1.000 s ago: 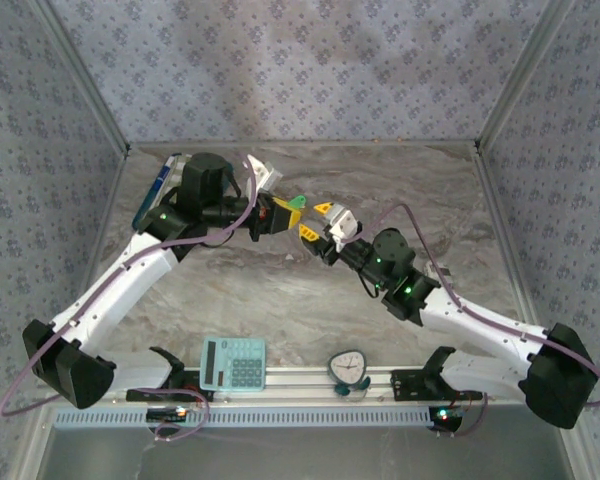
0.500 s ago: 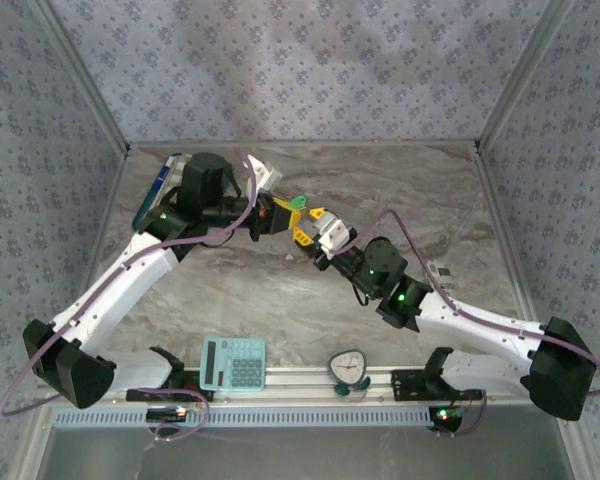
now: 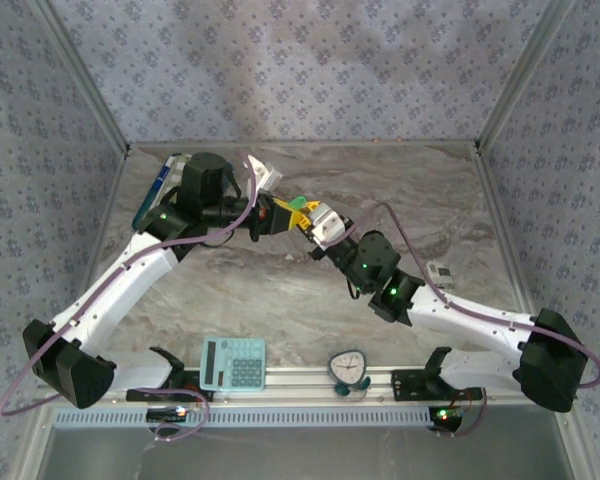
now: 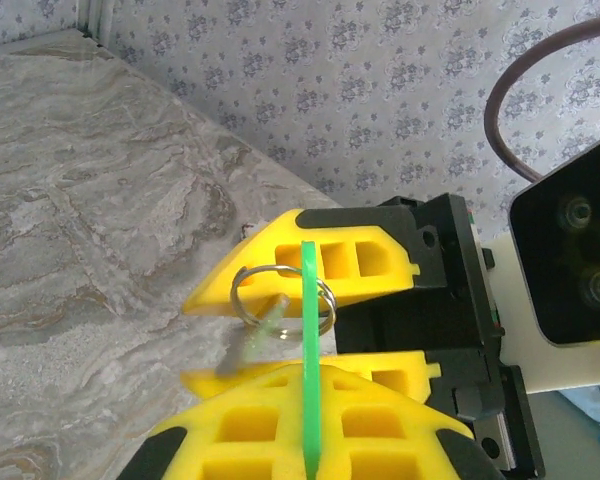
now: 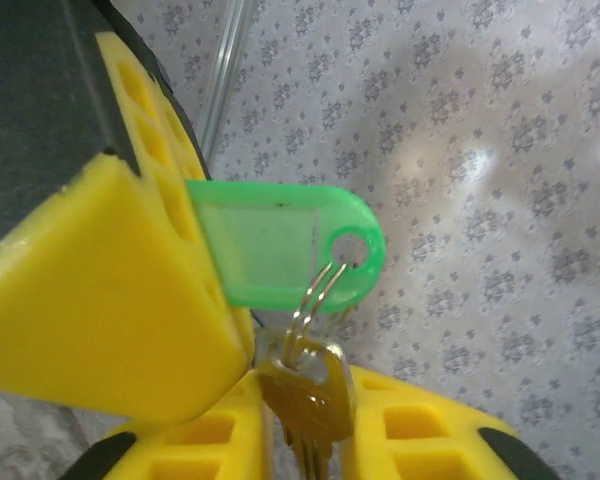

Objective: Remove the keys from the keyring

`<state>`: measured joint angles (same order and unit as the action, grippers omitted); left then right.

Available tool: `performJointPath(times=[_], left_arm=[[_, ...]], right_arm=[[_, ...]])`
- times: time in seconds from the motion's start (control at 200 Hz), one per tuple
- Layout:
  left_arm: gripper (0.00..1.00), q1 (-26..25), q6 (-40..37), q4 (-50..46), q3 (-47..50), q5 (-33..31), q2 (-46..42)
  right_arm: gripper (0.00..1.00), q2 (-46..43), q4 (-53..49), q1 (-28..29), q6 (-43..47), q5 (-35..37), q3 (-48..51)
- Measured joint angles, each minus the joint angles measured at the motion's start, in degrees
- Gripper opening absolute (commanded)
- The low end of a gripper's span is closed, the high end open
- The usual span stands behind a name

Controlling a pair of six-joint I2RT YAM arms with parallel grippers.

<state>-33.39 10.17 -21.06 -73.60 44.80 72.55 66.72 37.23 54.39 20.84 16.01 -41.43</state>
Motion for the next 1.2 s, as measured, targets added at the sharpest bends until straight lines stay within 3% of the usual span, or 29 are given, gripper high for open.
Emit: performJointPath(times=[0.095,0.22,0.33,0.485,1.199], left_arm=[[0.01,0.00,0.00,-0.04,0.00,0.00,0.00],[0.01,0.63,0.00,-0.15,0.00,0.00,-0.02],[0.01,1.14,0.00,-0.20,0.00,-0.02,-0.02],[0.01,1.18,0.00,-0.17,0.00,0.37,-0.02],[0.01,1.14,0.00,-0.20,0.02,1.92,-0.07]], right_arm=[[0.12,-0.02,-0.22,-0.31,-0.37,0.37,-0.20],[0.13,-0.76,-2.21,-0.63,-0.72,0.92,-0.20],[0.04,-2.34,-3.87,-1.03,-1.40,0.98,-0.20],[0.00,-4.59,-5.49,-1.16,-2.23,0.74,-0.20],[0.00,-4.81,-8.41,-2.95,-5.64,-2.60,-1.27]])
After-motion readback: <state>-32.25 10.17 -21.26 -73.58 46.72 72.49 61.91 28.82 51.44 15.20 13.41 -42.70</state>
